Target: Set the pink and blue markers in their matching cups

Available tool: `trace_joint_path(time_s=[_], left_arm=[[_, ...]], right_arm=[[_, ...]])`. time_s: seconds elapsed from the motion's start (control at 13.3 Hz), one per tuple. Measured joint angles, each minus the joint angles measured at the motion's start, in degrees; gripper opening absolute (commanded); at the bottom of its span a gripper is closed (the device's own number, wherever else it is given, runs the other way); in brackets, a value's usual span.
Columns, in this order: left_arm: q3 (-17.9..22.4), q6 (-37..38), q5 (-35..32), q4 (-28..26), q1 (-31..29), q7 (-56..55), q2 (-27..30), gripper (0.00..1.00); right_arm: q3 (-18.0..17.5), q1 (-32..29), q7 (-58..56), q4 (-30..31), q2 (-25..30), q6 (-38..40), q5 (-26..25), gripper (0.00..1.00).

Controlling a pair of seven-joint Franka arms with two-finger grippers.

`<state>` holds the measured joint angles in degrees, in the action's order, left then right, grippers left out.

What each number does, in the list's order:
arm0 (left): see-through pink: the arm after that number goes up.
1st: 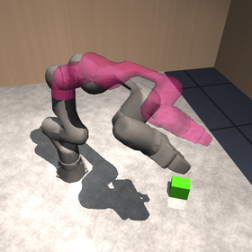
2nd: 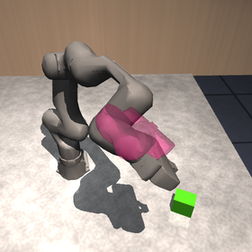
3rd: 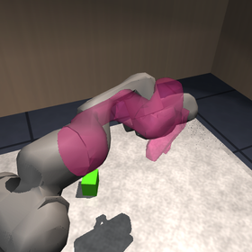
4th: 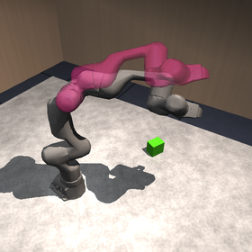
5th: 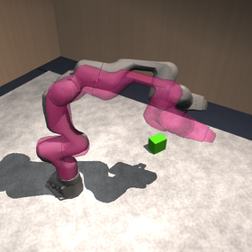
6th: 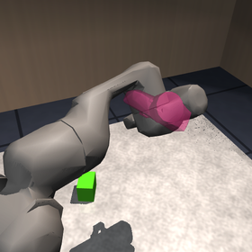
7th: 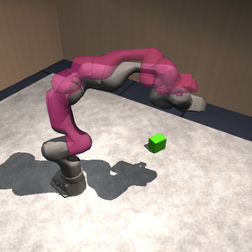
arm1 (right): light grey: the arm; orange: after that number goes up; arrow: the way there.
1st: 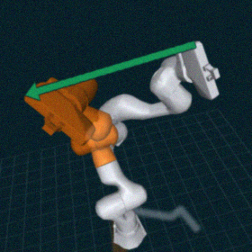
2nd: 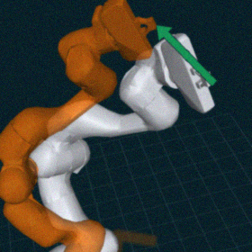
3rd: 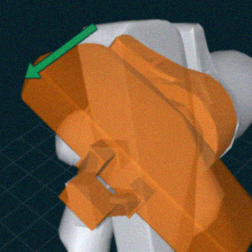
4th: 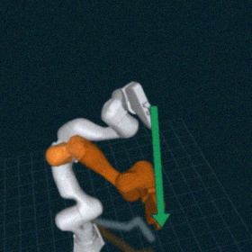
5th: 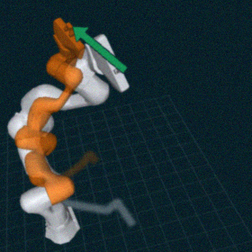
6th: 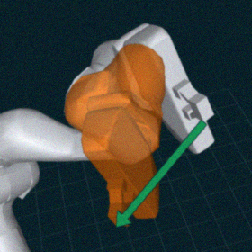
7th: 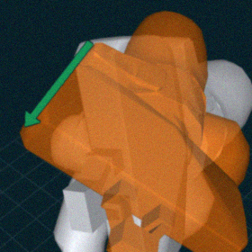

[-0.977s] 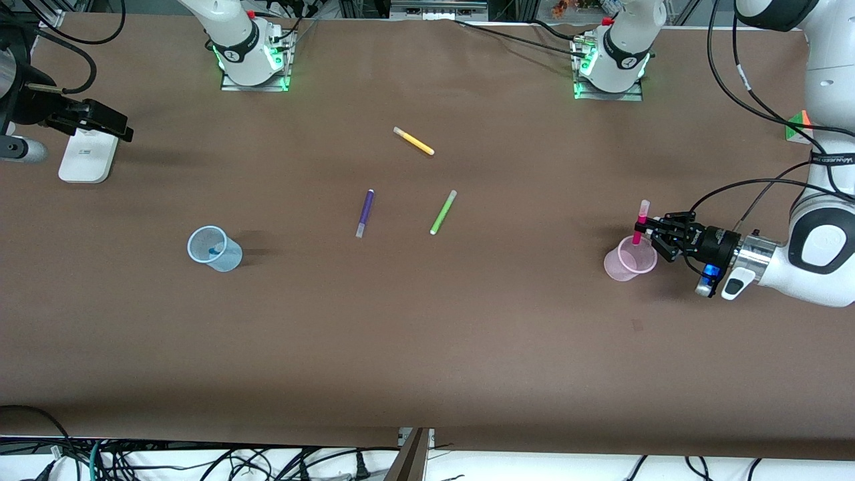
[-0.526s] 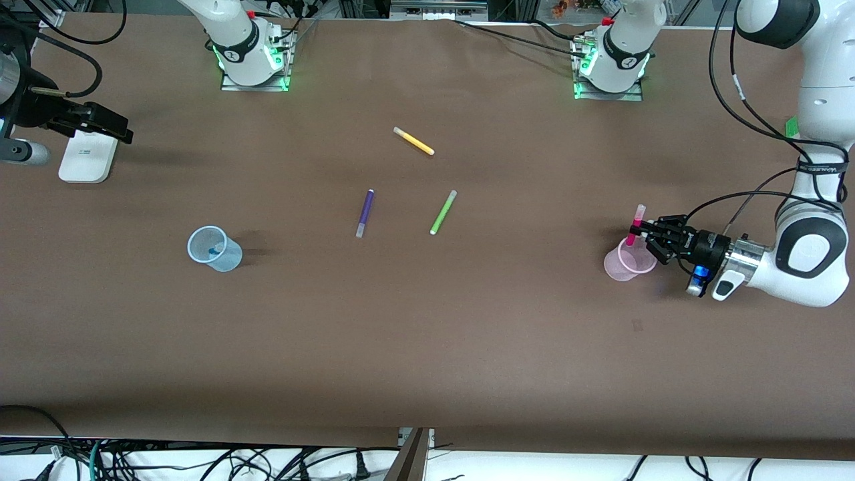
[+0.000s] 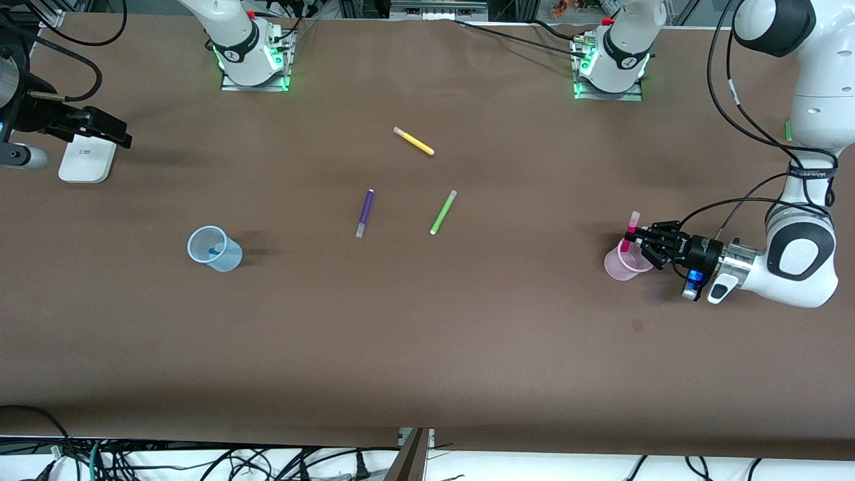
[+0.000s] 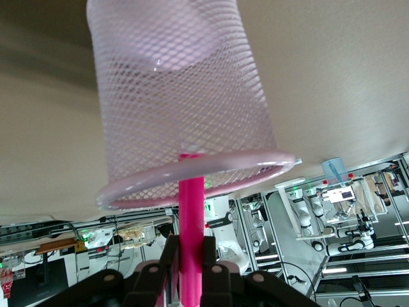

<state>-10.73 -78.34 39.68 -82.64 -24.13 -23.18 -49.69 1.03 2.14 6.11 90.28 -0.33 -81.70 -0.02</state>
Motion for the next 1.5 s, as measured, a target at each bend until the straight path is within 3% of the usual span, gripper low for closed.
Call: trace_joint_path(time_s=[0.08, 0.15, 0.68, 1.05, 1.28, 1.5], left_arm=[[0.0, -0.1, 0.0, 0.5, 0.0, 0.0, -0.2, 0.58], [0.0, -0.1, 0.0, 1.1, 0.0, 0.0, -0.5, 1.00], [-0.1, 1.1, 0.0, 6.2, -0.2, 0.0, -0.8, 1.00], [-0.8, 10.8, -0.7, 18.8, -0.4, -11.4, 2.3, 1.00], [-2.3, 13.3, -11.6, 23.3, 2.6, -12.4, 9.8, 1.00], [-2.5, 13.5, -24.0, 23.8, 10.9, -10.0, 19.3, 1.00]], right_arm=[[0.0, 0.0, -0.7, 0.0, 0.0, 0.0, 0.0, 1.00], [0.0, -0.1, -1.2, 0.0, 0.0, 0.0, 0.0, 1.00], [0.0, -0.2, -1.7, 0.0, -0.2, -0.1, 0.0, 1.00], [0.0, -0.3, -1.8, -1.4, -1.1, -0.2, -0.1, 1.00], [0.0, -0.4, -1.9, -2.4, -1.9, -0.2, -0.1, 1.00], [0.0, -0.5, -1.9, -2.6, -2.1, -0.2, -0.1, 1.00]])
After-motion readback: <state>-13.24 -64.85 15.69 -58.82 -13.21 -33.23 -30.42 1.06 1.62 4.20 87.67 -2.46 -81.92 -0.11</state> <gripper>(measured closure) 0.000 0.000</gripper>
